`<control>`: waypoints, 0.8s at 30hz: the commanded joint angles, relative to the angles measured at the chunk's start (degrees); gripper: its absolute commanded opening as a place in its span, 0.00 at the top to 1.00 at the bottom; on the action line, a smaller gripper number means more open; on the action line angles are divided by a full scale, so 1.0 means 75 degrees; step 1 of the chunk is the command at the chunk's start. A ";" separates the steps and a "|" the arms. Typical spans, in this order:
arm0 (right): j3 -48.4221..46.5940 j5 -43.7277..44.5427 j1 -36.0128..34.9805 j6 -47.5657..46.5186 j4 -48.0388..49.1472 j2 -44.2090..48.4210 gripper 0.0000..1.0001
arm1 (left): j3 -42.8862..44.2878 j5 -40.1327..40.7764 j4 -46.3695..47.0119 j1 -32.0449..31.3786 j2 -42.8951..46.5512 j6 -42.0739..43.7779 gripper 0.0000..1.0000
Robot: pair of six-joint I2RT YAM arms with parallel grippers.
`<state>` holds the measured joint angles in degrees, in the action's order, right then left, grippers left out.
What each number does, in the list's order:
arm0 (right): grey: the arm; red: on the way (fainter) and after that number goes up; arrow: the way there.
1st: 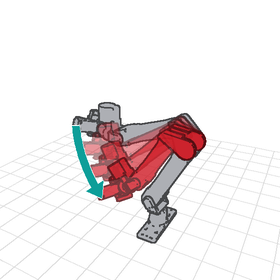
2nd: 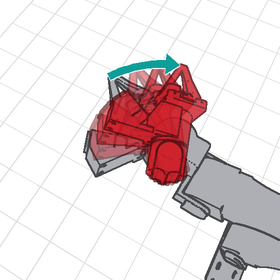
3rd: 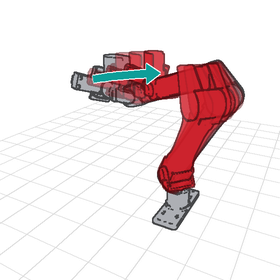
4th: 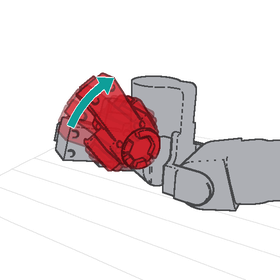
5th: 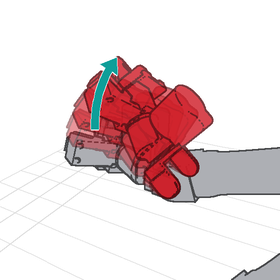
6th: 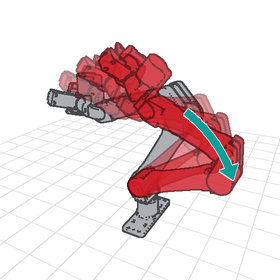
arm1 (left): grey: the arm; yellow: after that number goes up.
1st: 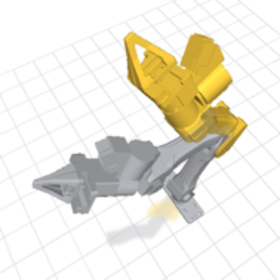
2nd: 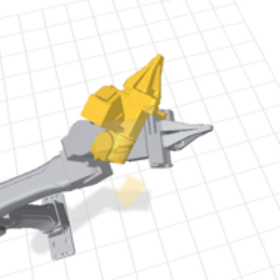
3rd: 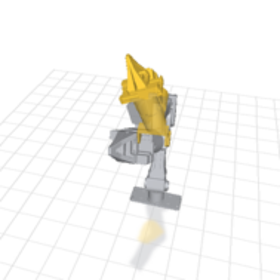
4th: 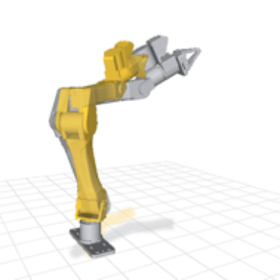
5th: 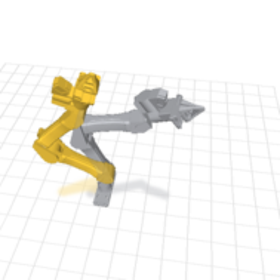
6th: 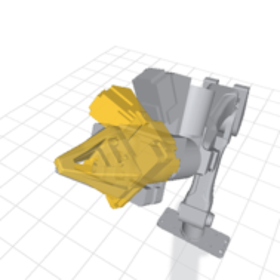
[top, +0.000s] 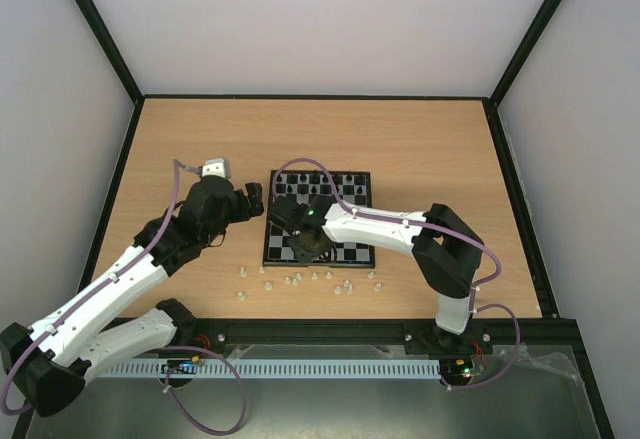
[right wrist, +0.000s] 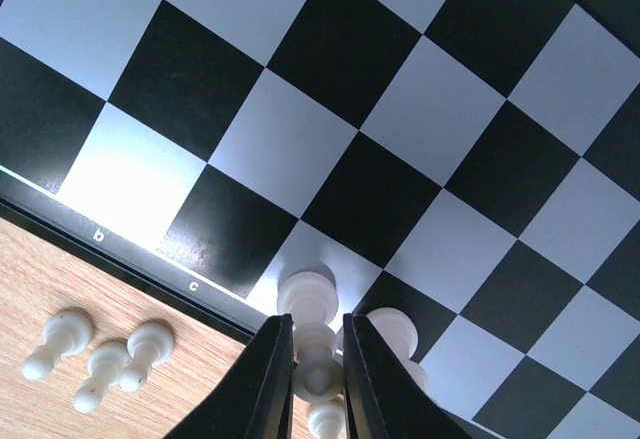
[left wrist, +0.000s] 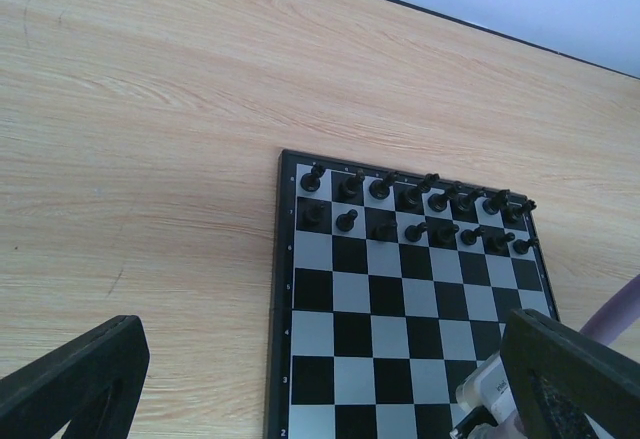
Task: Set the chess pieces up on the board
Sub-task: Place the chess piece on the chessboard.
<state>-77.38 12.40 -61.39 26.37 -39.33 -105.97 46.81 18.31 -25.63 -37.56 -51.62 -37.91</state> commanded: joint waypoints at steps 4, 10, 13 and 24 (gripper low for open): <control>-0.0221 0.0104 0.0051 -0.0118 -0.0480 -0.0151 0.80 | -0.0140 0.0055 0.0135 0.0097 0.0004 0.0102 0.01; -0.0381 -0.0015 0.0043 -0.0094 -0.0521 0.0077 0.73 | -0.0166 0.0055 0.0115 0.0132 0.0047 0.0103 0.01; -0.0449 -0.0162 0.0043 -0.0117 -0.0490 0.0473 0.67 | -0.0142 0.0046 0.0085 0.0144 0.0077 0.0101 0.01; 0.1300 -0.0178 0.0051 0.0611 -0.0429 0.2814 0.58 | -0.0133 -0.0509 -0.0011 0.0307 -0.0104 0.0008 0.00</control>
<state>-74.39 10.63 -61.19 27.49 -39.27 -90.37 46.37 16.10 -25.28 -35.70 -51.70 -37.71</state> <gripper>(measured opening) 0.409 0.994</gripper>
